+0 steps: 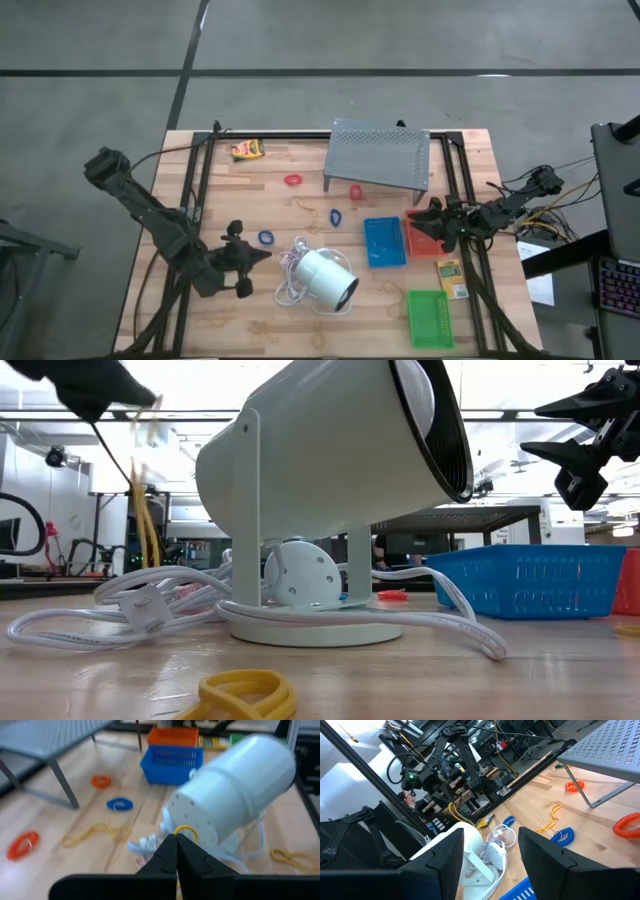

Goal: Pick & Place Office Desk Supplies
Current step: Put the yellow rubber band into the blue bin

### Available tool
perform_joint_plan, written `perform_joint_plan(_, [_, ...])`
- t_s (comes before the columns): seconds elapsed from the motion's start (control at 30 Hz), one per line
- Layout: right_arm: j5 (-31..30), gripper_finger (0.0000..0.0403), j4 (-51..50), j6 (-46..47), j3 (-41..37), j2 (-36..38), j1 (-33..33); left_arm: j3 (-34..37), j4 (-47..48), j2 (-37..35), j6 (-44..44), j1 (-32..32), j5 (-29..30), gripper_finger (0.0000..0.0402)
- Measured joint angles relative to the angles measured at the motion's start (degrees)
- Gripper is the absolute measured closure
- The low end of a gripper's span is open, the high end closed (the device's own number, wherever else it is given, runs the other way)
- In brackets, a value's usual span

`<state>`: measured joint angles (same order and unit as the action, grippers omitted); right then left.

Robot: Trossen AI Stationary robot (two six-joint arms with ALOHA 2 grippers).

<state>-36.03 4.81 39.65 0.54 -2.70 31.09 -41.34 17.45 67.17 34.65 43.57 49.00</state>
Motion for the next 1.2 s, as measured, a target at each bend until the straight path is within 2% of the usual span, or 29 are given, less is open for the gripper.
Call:
perform_joint_plan(0.33, [0.0,0.0218,0.0,0.01,0.0,-0.02,0.02,0.0,-11.42,-6.14,-12.39,-0.58,11.81,0.0401])
perform_joint_plan(0.6, [0.0,0.0218,0.0,0.01,0.0,-0.02,0.02,0.0,-20.94,-6.37,-30.47,-2.51,14.37,0.0401])
perform_joint_plan(0.8, [0.0,0.0218,-0.01,0.01,0.0,-0.01,0.02,0.02,-25.92,-6.3,-33.25,-5.06,13.7,0.0401])
perform_joint_plan(0.97, [0.0,0.0218,-0.02,0.01,0.0,-0.02,0.02,0.04,-28.68,-6.16,-35.48,-9.45,3.57,0.0401])
perform_joint_plan(1.2, [0.0,0.0218,-0.02,0.01,0.0,-0.02,0.02,0.04,-32.52,-5.89,-33.13,-23.01,-18.14,0.0401])
